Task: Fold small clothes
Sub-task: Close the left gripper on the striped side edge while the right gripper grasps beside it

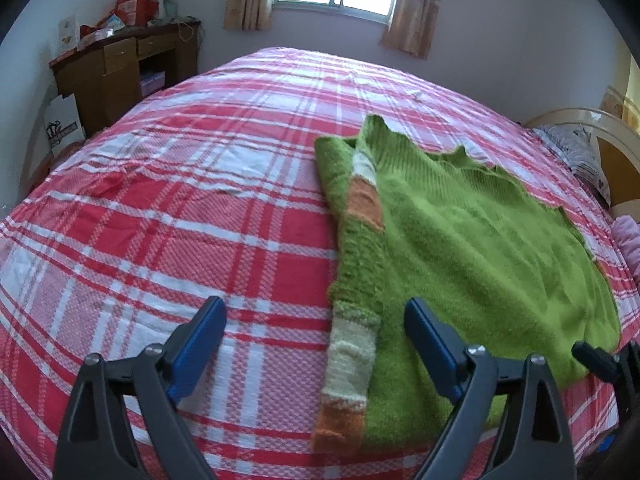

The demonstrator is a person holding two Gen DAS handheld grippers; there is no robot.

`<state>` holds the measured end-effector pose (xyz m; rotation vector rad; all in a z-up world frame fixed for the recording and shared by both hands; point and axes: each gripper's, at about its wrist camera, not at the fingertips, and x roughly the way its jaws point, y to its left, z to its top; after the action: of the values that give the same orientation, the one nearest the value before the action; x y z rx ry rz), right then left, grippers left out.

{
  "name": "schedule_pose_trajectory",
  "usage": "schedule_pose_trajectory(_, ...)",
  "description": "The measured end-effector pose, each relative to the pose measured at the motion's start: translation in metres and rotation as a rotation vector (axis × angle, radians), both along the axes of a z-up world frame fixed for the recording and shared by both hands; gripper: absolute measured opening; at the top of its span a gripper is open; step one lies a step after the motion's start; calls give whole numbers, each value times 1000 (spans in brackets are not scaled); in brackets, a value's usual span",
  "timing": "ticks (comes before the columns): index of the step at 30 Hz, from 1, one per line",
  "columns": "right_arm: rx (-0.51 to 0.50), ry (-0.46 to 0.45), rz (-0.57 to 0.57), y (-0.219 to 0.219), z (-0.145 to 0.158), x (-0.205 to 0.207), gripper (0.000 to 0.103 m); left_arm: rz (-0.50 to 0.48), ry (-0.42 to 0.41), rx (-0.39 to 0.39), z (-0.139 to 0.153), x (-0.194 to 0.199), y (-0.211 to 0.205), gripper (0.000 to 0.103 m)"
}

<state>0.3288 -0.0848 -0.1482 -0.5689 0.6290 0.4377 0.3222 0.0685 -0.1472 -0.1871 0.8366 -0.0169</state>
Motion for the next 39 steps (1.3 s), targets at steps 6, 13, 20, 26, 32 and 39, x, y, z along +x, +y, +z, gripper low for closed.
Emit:
schedule_pose_trajectory(6, -56, -33, 43, 19, -5, -6, 66, 24, 4, -16, 0, 14, 17, 99)
schedule_pose_trajectory(13, -85, -58, 76, 35, -5, -7, 66, 9, 15, 4, -2, 18, 12, 100)
schedule_pose_trajectory(20, -129, -95, 123, 58, -8, -12, 66, 10, 16, 3, -1, 21, 15, 102)
schedule_pose_trajectory(26, -160, -121, 152, 73, -8, -14, 66, -18, 2, 38, 7, 35, 14, 101)
schedule_pose_trajectory(32, -199, -158, 175, 94, -11, -13, 66, -37, 8, 21, 8, 56, 24, 101)
schedule_pose_trajectory(39, -219, -180, 181, 111, -12, -11, 66, -142, -9, -39, 12, 74, 18, 89)
